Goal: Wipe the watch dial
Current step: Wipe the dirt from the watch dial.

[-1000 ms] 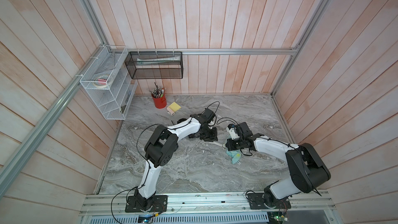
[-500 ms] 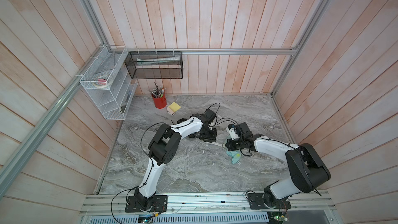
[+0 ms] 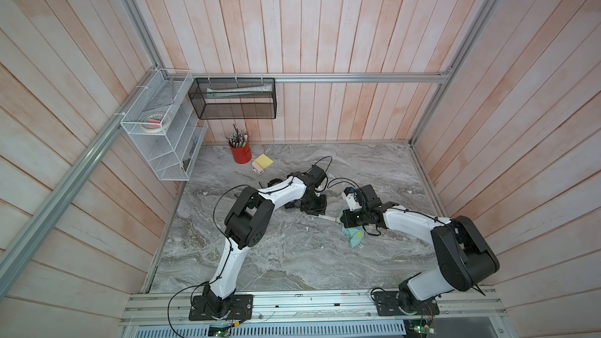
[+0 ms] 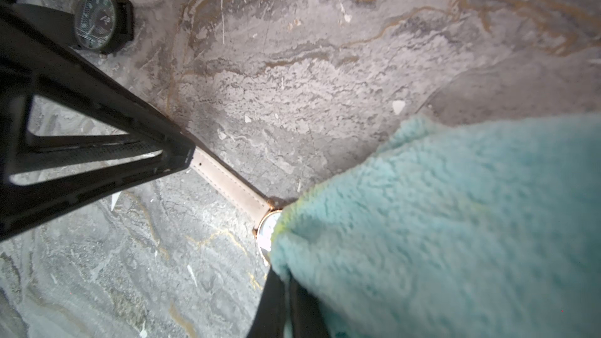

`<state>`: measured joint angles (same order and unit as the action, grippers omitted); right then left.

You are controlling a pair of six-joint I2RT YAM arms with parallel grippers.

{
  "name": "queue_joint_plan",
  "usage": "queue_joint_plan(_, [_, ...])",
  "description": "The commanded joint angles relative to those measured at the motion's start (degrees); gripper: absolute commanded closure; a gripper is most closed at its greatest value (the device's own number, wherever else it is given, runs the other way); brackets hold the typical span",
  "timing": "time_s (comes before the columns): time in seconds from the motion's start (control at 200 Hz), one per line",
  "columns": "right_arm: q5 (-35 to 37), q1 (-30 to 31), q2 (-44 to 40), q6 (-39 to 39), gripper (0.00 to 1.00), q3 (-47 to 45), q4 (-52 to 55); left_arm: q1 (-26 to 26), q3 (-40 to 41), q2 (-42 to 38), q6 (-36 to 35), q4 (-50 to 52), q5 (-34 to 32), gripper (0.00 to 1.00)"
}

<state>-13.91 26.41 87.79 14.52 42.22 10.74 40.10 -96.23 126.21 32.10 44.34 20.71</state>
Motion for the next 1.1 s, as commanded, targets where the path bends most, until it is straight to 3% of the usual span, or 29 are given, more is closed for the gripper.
queue_joint_plan(0.0, [4.48, 2.59, 2.30, -1.60, 1.00, 2.12, 6.43, 0.07, -0.28, 1.94, -0.47, 1.81, -0.86, 0.69])
queue_joint_plan(0.29, [2.38, 5.37, 5.06, -1.30, 1.00, 4.26, 5.80, 0.07, 0.16, 2.72, -0.28, 2.07, -0.37, 0.69])
queue_joint_plan(0.585, [8.95, 3.02, 7.13, 1.64, 1.00, 5.75, 6.38, -0.02, 1.89, 2.64, -0.54, 2.26, 0.10, 0.70])
queue_joint_plan(0.93, [12.41, 1.01, 4.98, 2.77, 1.00, 4.30, 7.29, -0.30, 3.50, 2.51, -0.56, 2.16, 0.47, 0.72])
queue_joint_plan(1.09, [9.62, 1.54, 2.00, 2.09, 1.00, 4.87, 6.70, -0.29, 3.46, 2.54, -0.54, 2.16, 0.40, 0.72])
